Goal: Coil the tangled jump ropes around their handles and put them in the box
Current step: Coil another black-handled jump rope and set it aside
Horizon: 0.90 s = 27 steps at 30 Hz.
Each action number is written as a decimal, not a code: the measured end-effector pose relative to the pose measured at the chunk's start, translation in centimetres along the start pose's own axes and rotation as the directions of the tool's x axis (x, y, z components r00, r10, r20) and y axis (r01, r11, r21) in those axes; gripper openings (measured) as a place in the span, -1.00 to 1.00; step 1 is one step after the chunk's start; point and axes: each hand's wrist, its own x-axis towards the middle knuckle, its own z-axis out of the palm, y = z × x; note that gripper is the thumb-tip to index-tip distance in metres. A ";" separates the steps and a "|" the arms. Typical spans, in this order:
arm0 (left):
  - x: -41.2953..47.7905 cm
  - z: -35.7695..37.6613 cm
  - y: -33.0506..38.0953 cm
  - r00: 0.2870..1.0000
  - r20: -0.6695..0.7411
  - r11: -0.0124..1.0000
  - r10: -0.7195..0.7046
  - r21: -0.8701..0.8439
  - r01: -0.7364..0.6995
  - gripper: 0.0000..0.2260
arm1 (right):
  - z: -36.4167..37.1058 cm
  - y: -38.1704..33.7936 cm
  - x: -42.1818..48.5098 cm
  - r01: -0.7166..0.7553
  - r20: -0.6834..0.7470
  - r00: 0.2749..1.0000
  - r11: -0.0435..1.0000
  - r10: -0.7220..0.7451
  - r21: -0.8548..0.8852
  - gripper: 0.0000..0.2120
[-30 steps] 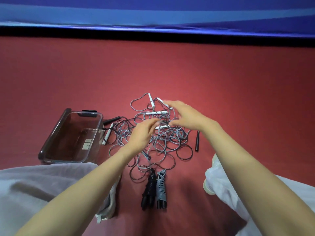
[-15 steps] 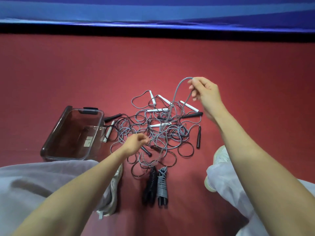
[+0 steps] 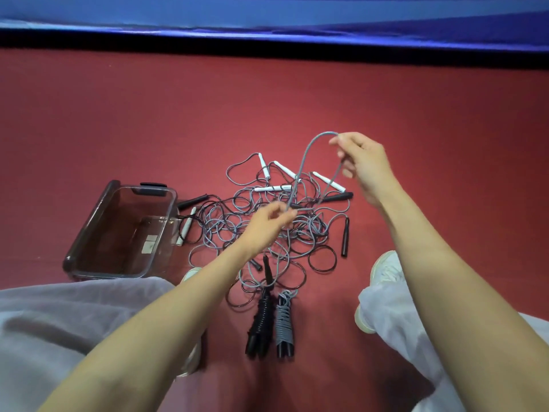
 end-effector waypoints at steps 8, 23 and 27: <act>-0.4 -0.7 -0.4 0.976 -0.205 0.993 0.072 0.111 -0.050 -0.91 | 0.5 3.5 -1.7 0.322 0.447 0.883 0.504 0.146 -0.801 -0.21; -0.9 -3.8 0.4 0.993 -0.098 0.997 0.071 -0.014 -0.073 -0.83 | 0.7 1.1 -0.6 0.077 0.172 0.985 0.890 0.002 -0.450 -0.77; -0.8 -3.2 0.6 0.980 -0.182 0.974 0.082 -0.195 -0.118 -0.77 | 2.0 1.3 -0.5 -0.008 0.149 0.987 0.945 0.060 -0.327 -0.77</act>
